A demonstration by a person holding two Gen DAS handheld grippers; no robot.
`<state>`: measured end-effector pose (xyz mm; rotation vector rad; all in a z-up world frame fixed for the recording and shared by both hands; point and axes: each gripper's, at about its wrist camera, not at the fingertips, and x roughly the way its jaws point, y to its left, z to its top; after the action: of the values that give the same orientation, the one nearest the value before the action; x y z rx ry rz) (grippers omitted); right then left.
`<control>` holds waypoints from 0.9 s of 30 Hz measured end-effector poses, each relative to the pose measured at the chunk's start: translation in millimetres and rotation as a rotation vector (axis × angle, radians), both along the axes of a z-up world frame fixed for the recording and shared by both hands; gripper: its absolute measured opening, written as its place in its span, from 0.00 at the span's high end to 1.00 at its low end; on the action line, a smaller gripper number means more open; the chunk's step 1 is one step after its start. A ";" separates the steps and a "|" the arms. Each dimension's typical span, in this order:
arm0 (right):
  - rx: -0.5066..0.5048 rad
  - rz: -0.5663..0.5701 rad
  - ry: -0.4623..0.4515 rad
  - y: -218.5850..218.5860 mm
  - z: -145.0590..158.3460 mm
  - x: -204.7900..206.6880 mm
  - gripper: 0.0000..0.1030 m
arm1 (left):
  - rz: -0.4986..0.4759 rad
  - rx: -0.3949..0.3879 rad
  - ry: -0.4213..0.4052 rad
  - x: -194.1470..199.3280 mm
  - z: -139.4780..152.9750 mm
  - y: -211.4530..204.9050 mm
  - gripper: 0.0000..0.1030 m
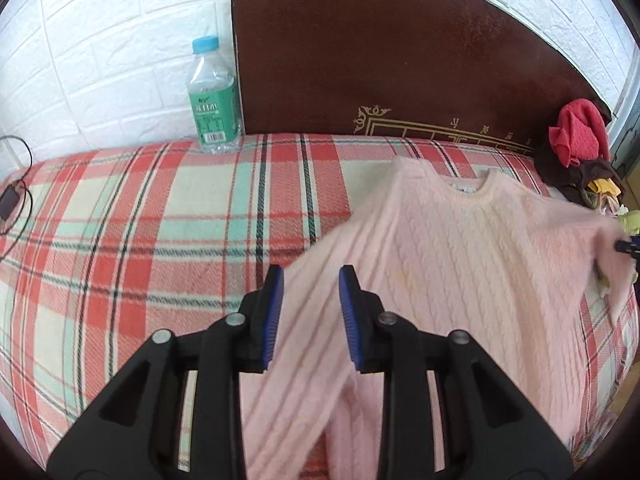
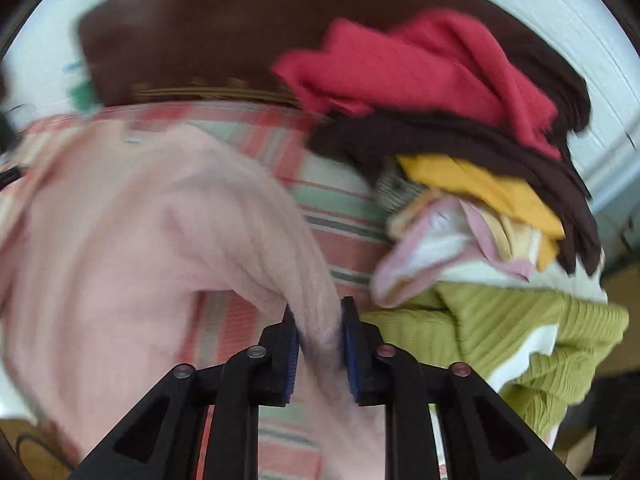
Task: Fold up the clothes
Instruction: 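Lay the pink sweater flat on the bed with both grippers, then pull the sweater hem with the left gripper to straighten it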
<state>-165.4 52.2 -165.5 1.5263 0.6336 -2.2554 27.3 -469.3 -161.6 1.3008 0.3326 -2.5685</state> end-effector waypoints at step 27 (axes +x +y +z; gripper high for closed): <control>-0.607 0.057 -0.219 10.2 -71.9 247.4 0.23 | -0.102 0.380 -0.033 205.1 -74.0 123.3 0.27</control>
<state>82.0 62.5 -237.3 1.3799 -0.0730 -1.9430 232.4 -346.0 -235.5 1.5148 0.7993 -2.6517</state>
